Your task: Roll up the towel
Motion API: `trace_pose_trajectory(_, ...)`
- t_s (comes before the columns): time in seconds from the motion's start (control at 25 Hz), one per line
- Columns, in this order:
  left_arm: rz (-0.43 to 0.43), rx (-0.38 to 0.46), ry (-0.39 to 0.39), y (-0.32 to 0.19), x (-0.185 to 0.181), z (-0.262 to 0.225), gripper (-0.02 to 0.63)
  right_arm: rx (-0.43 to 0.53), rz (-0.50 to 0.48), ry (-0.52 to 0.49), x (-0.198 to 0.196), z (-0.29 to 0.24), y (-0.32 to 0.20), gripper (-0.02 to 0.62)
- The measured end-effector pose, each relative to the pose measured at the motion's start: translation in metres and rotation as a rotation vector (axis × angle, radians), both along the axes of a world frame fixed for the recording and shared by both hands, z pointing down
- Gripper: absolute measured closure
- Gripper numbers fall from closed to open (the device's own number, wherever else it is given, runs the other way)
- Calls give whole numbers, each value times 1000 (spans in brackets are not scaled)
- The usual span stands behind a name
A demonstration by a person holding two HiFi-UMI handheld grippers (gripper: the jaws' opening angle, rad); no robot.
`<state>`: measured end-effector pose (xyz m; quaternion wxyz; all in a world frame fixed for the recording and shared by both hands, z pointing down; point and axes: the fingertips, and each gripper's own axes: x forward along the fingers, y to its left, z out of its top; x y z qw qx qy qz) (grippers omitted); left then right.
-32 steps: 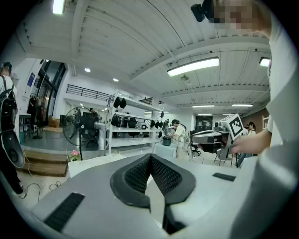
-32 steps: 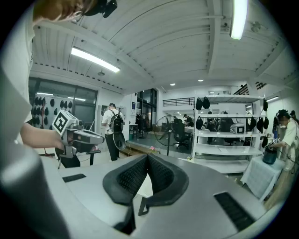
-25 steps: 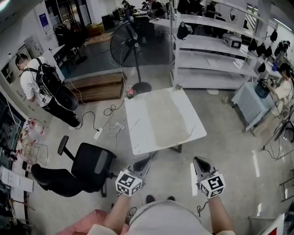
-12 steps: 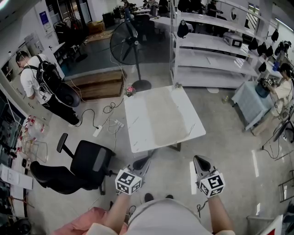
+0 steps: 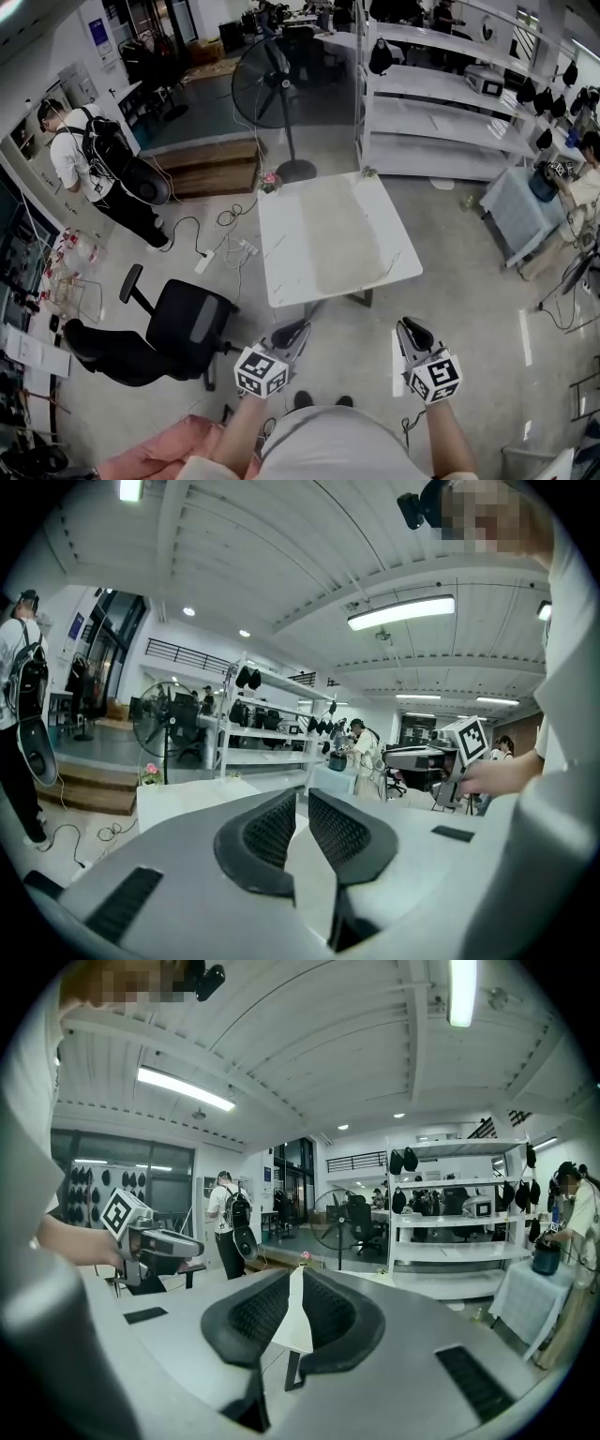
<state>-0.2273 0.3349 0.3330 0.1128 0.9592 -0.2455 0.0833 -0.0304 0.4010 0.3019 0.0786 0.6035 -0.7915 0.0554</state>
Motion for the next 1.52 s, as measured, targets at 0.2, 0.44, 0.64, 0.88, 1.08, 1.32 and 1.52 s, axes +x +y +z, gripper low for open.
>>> trace_pose_trajectory(0.2, -4, -24, 12, 10, 6, 6, 525, -4, -16, -12, 12, 6, 7, 509)
trace_pose_trajectory(0.44, -17, -24, 3, 24, 17, 10, 500, -9, -48, -23, 25, 13, 15, 486)
trace_pose_trajectory(0.64, -39, -27, -3, 28, 21, 15, 489, -15, -64, -21, 33, 20, 14, 486)
trace_pose_trajectory(0.88, -52, -30, -11, 24, 25, 22, 489, -30, -70, -32, 38, 27, 6, 486)
trace_pose_trajectory(1.08, -52, -30, -20, 11, 30, 27, 491, -49, -69, -32, 41, 38, -4, 488)
trace_pose_trajectory(1.32, -43, -42, -31, -24, 40, 36, 494, -66, -48, -19, 53, 46, -35, 488)
trace_pose_trajectory(1.52, -14, -42, -34, -63, 52, 44, 494, -97, -61, 39, 53, 59, -70, 492)
